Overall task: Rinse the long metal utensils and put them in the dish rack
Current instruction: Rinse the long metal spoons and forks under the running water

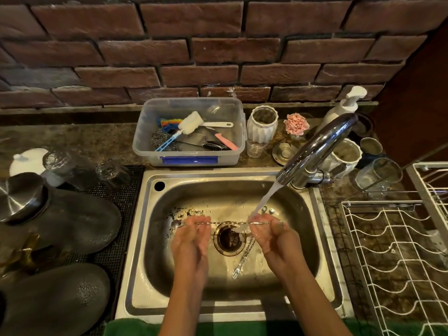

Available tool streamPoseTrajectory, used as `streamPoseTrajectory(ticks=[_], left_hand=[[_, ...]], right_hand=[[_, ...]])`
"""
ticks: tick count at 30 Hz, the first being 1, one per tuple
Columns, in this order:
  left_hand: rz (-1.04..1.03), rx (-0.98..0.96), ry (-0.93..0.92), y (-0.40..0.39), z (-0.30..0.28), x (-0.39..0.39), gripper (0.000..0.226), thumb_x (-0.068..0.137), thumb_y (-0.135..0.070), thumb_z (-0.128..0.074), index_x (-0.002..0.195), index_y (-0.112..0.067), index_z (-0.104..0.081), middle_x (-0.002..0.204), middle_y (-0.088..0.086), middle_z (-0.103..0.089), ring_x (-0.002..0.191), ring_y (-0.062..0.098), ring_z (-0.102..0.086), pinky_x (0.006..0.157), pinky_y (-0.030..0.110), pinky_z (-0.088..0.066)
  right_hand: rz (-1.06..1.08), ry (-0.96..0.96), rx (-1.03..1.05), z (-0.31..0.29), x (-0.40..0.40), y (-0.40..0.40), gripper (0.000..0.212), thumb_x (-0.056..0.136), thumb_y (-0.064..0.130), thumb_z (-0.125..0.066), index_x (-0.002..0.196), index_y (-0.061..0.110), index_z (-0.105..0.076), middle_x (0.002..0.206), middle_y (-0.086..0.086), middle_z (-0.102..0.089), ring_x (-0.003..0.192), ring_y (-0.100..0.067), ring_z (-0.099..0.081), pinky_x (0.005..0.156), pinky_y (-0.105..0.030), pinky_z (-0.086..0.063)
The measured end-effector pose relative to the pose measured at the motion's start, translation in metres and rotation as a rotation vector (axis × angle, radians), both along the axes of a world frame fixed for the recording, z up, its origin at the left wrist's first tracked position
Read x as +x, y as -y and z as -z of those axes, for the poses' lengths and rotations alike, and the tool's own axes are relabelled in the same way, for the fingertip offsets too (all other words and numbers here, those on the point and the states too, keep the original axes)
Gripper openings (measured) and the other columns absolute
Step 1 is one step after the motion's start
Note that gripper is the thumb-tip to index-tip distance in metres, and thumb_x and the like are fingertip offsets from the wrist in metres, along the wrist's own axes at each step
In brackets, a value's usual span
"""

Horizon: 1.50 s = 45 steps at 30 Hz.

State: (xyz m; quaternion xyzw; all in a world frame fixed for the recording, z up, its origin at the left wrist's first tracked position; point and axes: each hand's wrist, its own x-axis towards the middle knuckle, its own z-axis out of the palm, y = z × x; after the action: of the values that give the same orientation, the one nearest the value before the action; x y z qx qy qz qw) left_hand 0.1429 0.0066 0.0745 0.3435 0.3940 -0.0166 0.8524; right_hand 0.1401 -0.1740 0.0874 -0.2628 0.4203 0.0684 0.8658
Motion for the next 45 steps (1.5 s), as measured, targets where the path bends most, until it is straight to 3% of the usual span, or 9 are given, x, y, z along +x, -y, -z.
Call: streamPoseTrajectory(ticks=[7,11,15,17,27,31,36,41,45], left_hand=[[0.106,-0.116,-0.053,0.062,-0.013,0.008,0.018,0.097,-0.006,-0.057,0.114,0.002,-0.059,0.1,0.02,-0.078,0.096,0.031,-0.077,0.079,0.039,-0.064],[0.062,-0.073,-0.061,0.057,-0.01,0.015,0.023,0.098,-0.003,-0.055,0.118,0.006,-0.06,0.109,0.023,-0.075,0.1,0.031,-0.076,0.092,0.042,-0.06],[0.145,-0.153,-0.082,0.094,-0.019,0.003,0.017,0.096,0.002,-0.058,0.111,0.01,-0.061,0.108,0.03,-0.073,0.1,0.035,-0.075,0.097,0.046,-0.057],[0.103,-0.164,-0.072,0.088,-0.018,0.007,0.015,0.096,0.002,-0.058,0.109,0.008,-0.062,0.105,0.029,-0.074,0.098,0.034,-0.076,0.094,0.046,-0.059],[0.159,-0.08,-0.032,0.088,-0.019,0.006,0.013,0.096,-0.001,-0.059,0.105,0.007,-0.064,0.1,0.023,-0.077,0.095,0.033,-0.076,0.078,0.035,-0.064],[0.087,-0.009,-0.019,0.069,-0.02,0.015,0.006,0.097,-0.003,-0.058,0.098,0.001,-0.063,0.086,0.014,-0.079,0.091,0.028,-0.077,0.088,0.04,-0.061],[0.277,-0.047,-0.017,0.107,-0.025,0.0,0.01,0.093,0.001,-0.063,0.102,0.004,-0.066,0.096,0.021,-0.078,0.098,0.033,-0.076,0.08,0.034,-0.063],[0.152,-0.098,-0.012,0.091,-0.016,0.008,0.015,0.098,-0.007,-0.06,0.105,0.006,-0.064,0.109,0.026,-0.073,0.106,0.036,-0.073,0.069,0.027,-0.062],[0.314,-0.084,-0.012,0.115,-0.026,-0.006,0.022,0.097,-0.008,-0.06,0.112,0.009,-0.063,0.106,0.028,-0.075,0.096,0.032,-0.076,0.074,0.03,-0.063]], right_hand=[[-0.018,0.088,-0.15,-0.005,-0.002,0.017,0.032,0.102,0.017,-0.048,0.111,-0.01,-0.061,0.111,-0.033,-0.069,0.088,-0.034,-0.066,0.073,-0.034,-0.061],[0.077,0.136,-0.144,-0.004,-0.001,0.035,0.027,0.102,0.015,-0.048,0.102,-0.007,-0.063,0.089,-0.028,-0.067,0.063,-0.024,-0.064,0.062,-0.031,-0.061],[-0.029,0.171,-0.194,-0.003,-0.005,0.023,0.031,0.091,0.015,-0.059,0.108,-0.011,-0.066,0.097,-0.025,-0.073,0.08,-0.031,-0.073,0.065,-0.03,-0.061],[-0.005,0.158,-0.24,-0.002,-0.005,0.036,0.037,0.086,0.014,-0.062,0.111,-0.014,-0.063,0.091,-0.025,-0.071,0.068,-0.027,-0.067,0.059,-0.027,-0.057],[0.06,0.093,-0.19,-0.006,-0.012,0.063,0.024,0.1,0.004,-0.041,0.105,-0.011,-0.059,0.07,-0.016,-0.049,0.054,-0.02,-0.045,0.048,-0.025,-0.047],[0.195,0.062,-0.218,-0.012,-0.012,0.078,0.022,0.101,0.001,-0.041,0.096,-0.01,-0.059,0.072,-0.017,-0.06,0.064,-0.027,-0.053,0.062,-0.027,-0.056],[0.222,0.028,-0.194,-0.02,-0.019,0.076,0.019,0.099,-0.002,-0.043,0.095,-0.011,-0.059,0.078,-0.017,-0.066,0.072,-0.025,-0.064,0.081,-0.034,-0.058],[0.222,0.091,-0.223,-0.018,-0.036,0.097,0.025,0.101,0.006,-0.038,0.101,-0.01,-0.057,0.06,-0.012,-0.051,0.05,-0.018,-0.043,0.065,-0.029,-0.039],[0.154,0.104,-0.265,-0.013,-0.03,0.069,0.032,0.099,-0.001,-0.04,0.083,-0.01,-0.067,0.066,-0.016,-0.06,0.054,-0.023,-0.058,0.056,-0.025,-0.055]])
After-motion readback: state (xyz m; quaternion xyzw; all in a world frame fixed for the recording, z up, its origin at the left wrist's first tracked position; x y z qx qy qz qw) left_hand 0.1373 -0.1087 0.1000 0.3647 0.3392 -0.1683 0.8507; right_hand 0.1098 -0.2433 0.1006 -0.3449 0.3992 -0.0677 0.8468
